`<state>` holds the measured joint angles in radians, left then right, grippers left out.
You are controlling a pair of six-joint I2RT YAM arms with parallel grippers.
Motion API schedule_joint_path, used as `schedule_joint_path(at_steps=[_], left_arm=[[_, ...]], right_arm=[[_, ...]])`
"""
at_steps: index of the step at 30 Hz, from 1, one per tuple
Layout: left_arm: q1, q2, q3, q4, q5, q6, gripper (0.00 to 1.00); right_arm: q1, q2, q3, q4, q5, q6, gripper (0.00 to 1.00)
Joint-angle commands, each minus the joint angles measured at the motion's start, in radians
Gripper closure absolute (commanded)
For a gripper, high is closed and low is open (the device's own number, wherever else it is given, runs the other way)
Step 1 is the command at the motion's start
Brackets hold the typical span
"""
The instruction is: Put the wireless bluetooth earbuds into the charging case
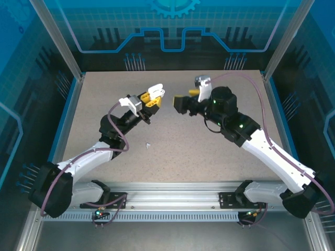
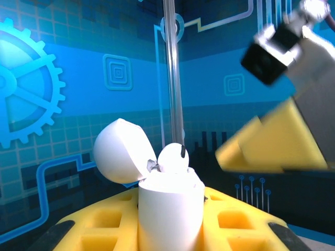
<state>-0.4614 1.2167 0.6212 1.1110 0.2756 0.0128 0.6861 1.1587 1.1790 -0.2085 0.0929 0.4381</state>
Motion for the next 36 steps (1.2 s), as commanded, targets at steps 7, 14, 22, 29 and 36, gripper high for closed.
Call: schedule_joint_path(at_steps=[7,14,22,29,36], left_arm=[[0.003,-0.030,0.026,-0.013,-0.074,0.063,1.00],[0.009,-0.022,0.058,-0.027,-0.127,0.059,1.00],[0.050,0.006,0.088,-0.013,-0.166,0.029,1.00],[0.109,0.026,0.123,0.001,-0.167,-0.009,1.00],[0.150,0.047,0.147,0.018,-0.162,-0.040,1.00]], right_arm=[[0.036,0.135,-0.170,-0.221,0.085,0.372,0.22],[0.182,0.430,0.048,-0.349,0.155,0.606,0.24],[0.269,0.721,0.276,-0.445,0.167,0.810,0.26],[0.321,0.921,0.478,-0.584,0.170,0.889,0.30],[0.329,1.055,0.620,-0.667,0.154,0.918,0.37]])
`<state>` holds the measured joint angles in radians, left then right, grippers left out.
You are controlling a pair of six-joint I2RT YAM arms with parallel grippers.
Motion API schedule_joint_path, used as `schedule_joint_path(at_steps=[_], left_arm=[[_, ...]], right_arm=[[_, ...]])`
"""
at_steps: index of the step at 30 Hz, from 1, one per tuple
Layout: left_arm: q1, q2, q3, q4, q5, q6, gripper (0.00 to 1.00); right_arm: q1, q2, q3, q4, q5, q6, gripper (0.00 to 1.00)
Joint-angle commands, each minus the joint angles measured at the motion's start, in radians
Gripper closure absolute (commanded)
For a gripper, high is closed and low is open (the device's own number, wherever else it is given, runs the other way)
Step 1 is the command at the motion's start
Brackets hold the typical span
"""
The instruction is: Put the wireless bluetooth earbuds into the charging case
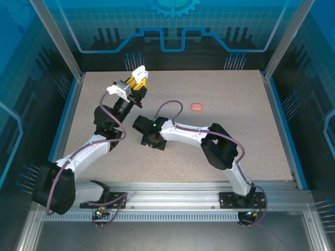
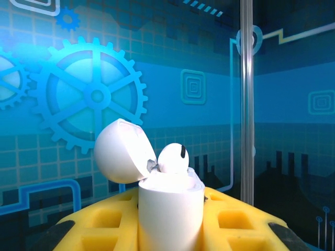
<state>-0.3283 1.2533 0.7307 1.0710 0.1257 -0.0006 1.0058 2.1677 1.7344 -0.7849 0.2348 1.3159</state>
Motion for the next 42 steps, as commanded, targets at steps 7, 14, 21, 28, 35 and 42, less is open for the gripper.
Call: schedule_joint_path(at_steps=[7,14,21,28,35,42], left_arm=[[0.042,0.018,0.030,0.076,-0.016,-0.045,1.00],[0.063,0.012,0.017,0.087,-0.015,-0.056,1.00],[0.075,0.014,0.004,0.102,-0.015,-0.072,1.00],[0.081,0.016,-0.003,0.107,-0.015,-0.079,1.00],[0.083,0.009,-0.007,0.110,-0.014,-0.083,1.00],[0.083,0.003,-0.012,0.109,-0.012,-0.093,1.00]], right_arm=[[0.011,0.138,0.175,-0.153,0.005,0.034,0.42],[0.011,0.212,0.258,-0.193,-0.001,0.019,0.44],[0.012,0.260,0.314,-0.216,-0.009,0.004,0.46],[0.013,0.286,0.346,-0.223,-0.018,-0.008,0.51],[0.014,0.284,0.349,-0.218,-0.014,-0.019,0.59],[0.017,0.288,0.352,-0.212,-0.014,-0.045,0.66]])
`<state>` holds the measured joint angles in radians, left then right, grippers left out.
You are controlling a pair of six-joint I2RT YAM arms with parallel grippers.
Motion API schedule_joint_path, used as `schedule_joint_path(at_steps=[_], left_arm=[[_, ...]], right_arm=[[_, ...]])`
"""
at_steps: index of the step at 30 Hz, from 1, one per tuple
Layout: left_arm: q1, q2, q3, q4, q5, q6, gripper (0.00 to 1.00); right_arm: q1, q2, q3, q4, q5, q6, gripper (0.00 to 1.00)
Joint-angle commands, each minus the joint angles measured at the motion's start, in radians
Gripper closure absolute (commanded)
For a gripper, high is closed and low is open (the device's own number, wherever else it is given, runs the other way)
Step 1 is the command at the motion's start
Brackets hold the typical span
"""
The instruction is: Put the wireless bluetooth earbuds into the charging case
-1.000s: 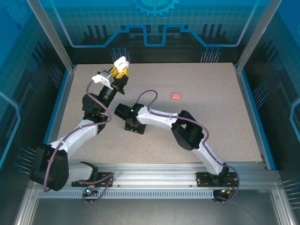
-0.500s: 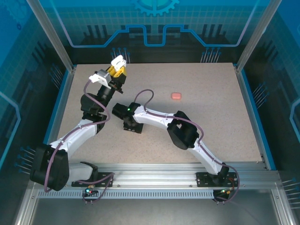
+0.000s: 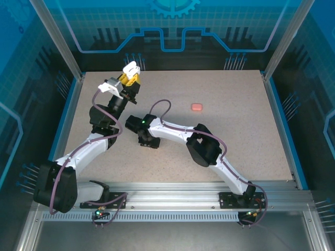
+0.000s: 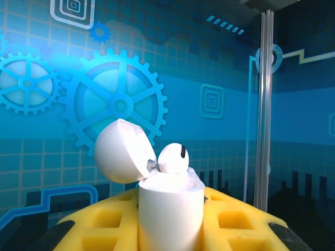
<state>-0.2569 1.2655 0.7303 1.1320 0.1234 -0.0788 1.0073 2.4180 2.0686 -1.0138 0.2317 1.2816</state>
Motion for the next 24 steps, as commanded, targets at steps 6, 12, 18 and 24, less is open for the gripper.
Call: schedule_joint_path(at_steps=[6,12,18,24], left_arm=[[0.011,-0.020,-0.014,0.040,-0.004,-0.016,1.00],[0.011,-0.023,-0.012,0.040,-0.003,-0.022,1.00],[0.011,-0.025,-0.013,0.037,0.001,-0.027,1.00],[0.011,-0.032,-0.013,0.028,0.019,-0.033,1.00]], right_arm=[[0.017,0.029,0.007,0.034,-0.008,-0.042,0.67],[0.016,0.032,-0.005,0.038,-0.008,-0.065,0.65],[0.014,0.035,-0.016,0.046,-0.023,-0.072,0.71],[0.017,-0.009,-0.050,0.066,0.021,-0.109,0.79]])
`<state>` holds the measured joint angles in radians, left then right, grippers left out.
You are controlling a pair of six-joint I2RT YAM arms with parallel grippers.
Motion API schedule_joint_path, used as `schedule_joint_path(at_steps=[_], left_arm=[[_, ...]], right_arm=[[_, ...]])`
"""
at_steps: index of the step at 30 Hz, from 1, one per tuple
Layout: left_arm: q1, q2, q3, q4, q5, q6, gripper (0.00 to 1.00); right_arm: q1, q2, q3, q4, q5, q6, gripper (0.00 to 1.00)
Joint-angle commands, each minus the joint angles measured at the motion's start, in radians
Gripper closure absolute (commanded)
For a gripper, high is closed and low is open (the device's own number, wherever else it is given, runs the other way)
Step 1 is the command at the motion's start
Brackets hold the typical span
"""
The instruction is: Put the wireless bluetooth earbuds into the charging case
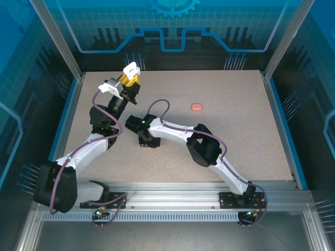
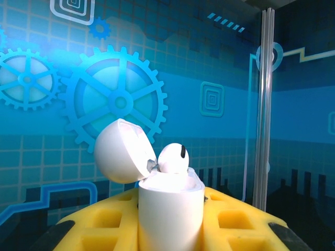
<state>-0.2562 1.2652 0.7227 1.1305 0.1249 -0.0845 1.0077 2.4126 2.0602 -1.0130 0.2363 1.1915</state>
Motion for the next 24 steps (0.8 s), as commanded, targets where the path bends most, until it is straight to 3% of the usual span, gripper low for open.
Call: schedule_joint_path(at_steps=[1,14,24], left_arm=[[0.011,-0.035,-0.006,0.025,0.019,-0.026,1.00],[0.009,-0.091,-0.027,-0.014,0.117,-0.038,1.00],[-0.053,-0.111,-0.022,-0.066,0.192,0.036,1.00]], right_arm=[[0.017,-0.021,-0.061,0.078,0.030,-0.025,0.79],[-0.021,-0.404,-0.390,0.261,0.203,-0.148,0.80],[-0.154,-0.815,-0.629,0.415,0.278,-0.291,0.80]])
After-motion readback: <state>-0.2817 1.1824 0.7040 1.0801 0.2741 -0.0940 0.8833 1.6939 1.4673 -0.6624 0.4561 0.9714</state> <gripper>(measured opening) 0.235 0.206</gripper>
